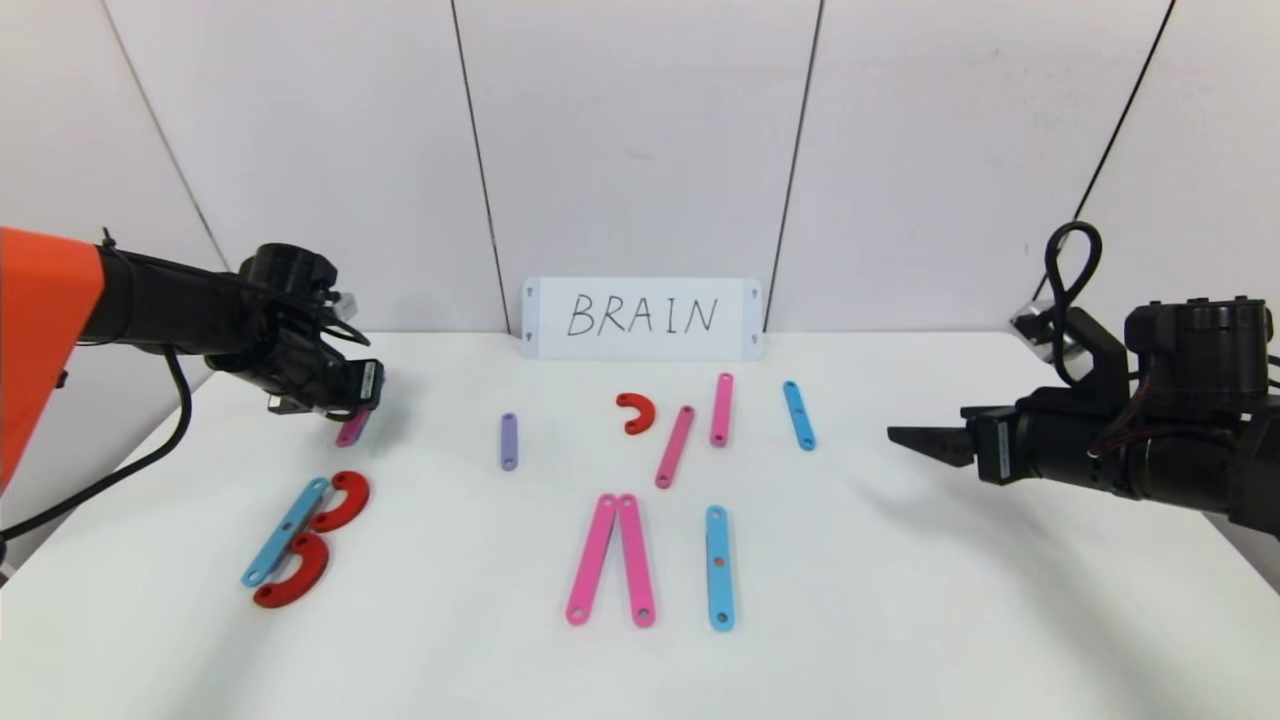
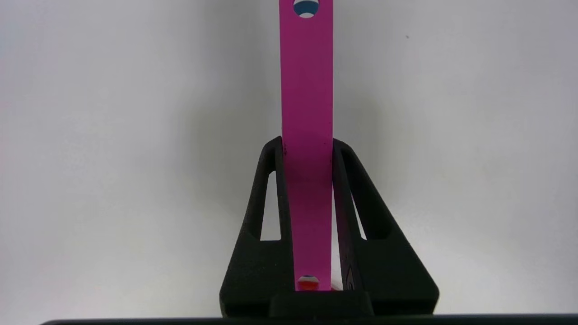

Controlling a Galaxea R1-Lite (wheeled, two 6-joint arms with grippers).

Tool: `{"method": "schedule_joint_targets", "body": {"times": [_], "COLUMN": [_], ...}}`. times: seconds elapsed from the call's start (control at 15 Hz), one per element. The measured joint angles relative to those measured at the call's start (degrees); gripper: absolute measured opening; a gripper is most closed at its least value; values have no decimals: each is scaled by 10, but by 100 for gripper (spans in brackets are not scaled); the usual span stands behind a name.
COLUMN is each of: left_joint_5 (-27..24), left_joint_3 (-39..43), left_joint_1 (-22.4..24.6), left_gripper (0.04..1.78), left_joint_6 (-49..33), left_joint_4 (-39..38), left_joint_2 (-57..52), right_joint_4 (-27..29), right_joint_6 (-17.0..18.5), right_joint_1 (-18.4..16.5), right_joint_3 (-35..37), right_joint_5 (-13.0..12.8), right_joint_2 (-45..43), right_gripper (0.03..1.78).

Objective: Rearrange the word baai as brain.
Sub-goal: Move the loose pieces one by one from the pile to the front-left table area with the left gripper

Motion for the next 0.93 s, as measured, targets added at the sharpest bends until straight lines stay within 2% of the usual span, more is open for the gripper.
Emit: {"method": "schedule_joint_targets", "body": {"times": [0.4, 0.67, 0.93], "left_joint_5": [1, 4, 43], "left_joint_3": [125, 218, 278], "left_joint_1": [-43, -71, -108], "left_gripper": [30, 30, 30], "left_joint_6": [5, -23, -49], "left_joint_4": [-2, -1, -2], "left_joint_2": [-139, -215, -251], "right_joint_4": [0, 0, 0], "right_joint_6": [0, 1, 0], "right_joint_1": [4, 5, 9], "right_joint_3": [1, 1, 2], "right_joint_5": [-1, -1, -2], "right_joint_2": [1, 1, 4], "right_gripper": [173, 173, 173]}}
